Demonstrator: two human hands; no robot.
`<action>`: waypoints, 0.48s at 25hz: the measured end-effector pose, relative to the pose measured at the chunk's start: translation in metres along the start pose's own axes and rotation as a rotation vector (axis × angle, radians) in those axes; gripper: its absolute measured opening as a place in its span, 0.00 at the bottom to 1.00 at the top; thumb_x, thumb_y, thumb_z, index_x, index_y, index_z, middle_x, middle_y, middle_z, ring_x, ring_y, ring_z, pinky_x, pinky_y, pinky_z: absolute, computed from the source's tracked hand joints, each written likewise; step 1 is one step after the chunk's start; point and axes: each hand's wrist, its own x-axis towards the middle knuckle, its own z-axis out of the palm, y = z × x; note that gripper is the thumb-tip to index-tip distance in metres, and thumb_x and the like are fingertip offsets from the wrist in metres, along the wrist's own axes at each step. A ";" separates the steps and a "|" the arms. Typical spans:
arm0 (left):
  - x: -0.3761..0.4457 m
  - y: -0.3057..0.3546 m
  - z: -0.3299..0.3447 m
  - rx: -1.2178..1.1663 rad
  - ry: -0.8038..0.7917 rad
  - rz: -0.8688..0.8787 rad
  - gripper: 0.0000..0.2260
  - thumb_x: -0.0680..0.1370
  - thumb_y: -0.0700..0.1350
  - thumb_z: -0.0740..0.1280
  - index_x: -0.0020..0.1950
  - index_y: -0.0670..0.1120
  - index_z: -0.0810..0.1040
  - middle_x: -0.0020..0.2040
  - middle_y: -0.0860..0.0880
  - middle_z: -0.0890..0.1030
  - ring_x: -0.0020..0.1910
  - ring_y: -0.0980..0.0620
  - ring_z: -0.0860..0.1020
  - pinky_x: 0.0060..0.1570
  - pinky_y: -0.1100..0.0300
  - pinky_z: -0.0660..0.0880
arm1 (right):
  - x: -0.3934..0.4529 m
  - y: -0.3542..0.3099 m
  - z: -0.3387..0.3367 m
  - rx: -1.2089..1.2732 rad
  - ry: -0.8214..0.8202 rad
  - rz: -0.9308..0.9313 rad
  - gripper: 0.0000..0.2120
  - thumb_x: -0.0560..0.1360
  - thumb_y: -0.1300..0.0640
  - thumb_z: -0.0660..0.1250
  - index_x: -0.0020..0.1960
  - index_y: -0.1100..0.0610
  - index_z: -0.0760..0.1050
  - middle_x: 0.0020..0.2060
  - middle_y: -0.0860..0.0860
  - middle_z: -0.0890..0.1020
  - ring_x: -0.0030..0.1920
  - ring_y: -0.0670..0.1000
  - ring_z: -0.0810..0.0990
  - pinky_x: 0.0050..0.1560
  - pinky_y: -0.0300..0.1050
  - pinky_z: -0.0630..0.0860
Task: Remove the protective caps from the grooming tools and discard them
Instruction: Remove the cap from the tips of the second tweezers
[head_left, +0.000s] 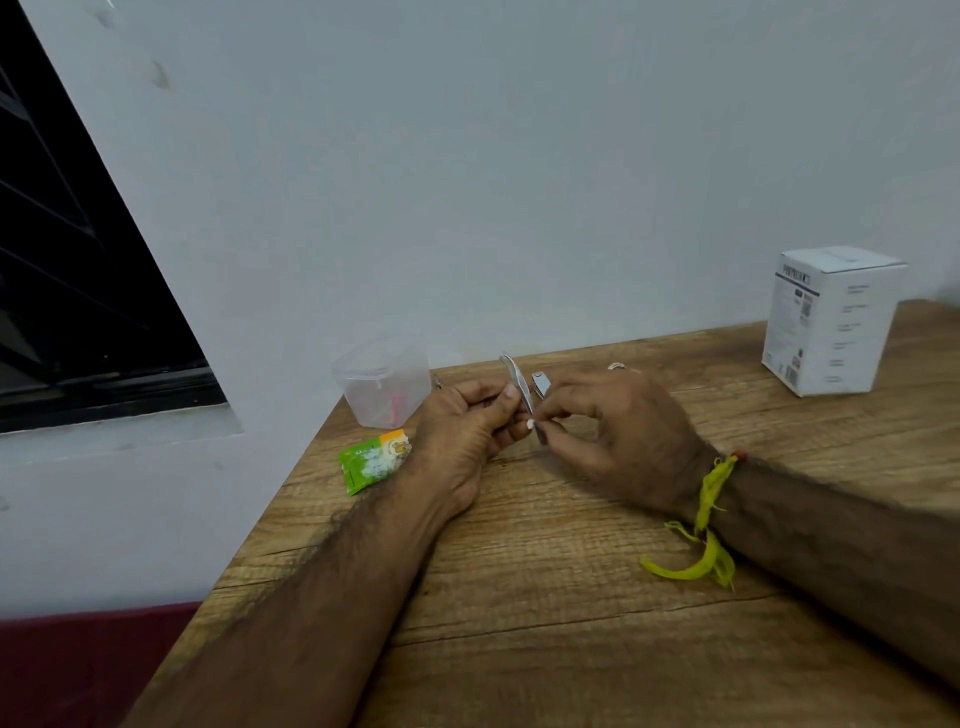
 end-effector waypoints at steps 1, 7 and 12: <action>-0.001 -0.001 0.001 0.023 -0.019 0.010 0.05 0.79 0.33 0.67 0.48 0.37 0.82 0.38 0.45 0.86 0.35 0.54 0.83 0.35 0.64 0.81 | 0.000 0.000 0.001 -0.005 0.011 0.000 0.05 0.73 0.55 0.70 0.46 0.52 0.84 0.42 0.44 0.84 0.42 0.47 0.82 0.42 0.48 0.78; -0.002 -0.005 0.001 0.159 -0.091 0.086 0.05 0.78 0.34 0.68 0.48 0.40 0.84 0.37 0.47 0.86 0.33 0.56 0.82 0.36 0.64 0.80 | 0.002 0.008 0.002 -0.046 0.088 0.042 0.08 0.73 0.54 0.66 0.45 0.55 0.83 0.41 0.48 0.83 0.41 0.52 0.82 0.40 0.52 0.78; -0.002 -0.006 0.002 0.180 -0.083 0.104 0.04 0.77 0.35 0.69 0.48 0.40 0.85 0.38 0.46 0.86 0.34 0.55 0.82 0.36 0.63 0.80 | 0.003 0.006 0.000 -0.034 0.198 0.055 0.04 0.74 0.57 0.70 0.45 0.56 0.83 0.41 0.48 0.82 0.40 0.50 0.81 0.41 0.52 0.78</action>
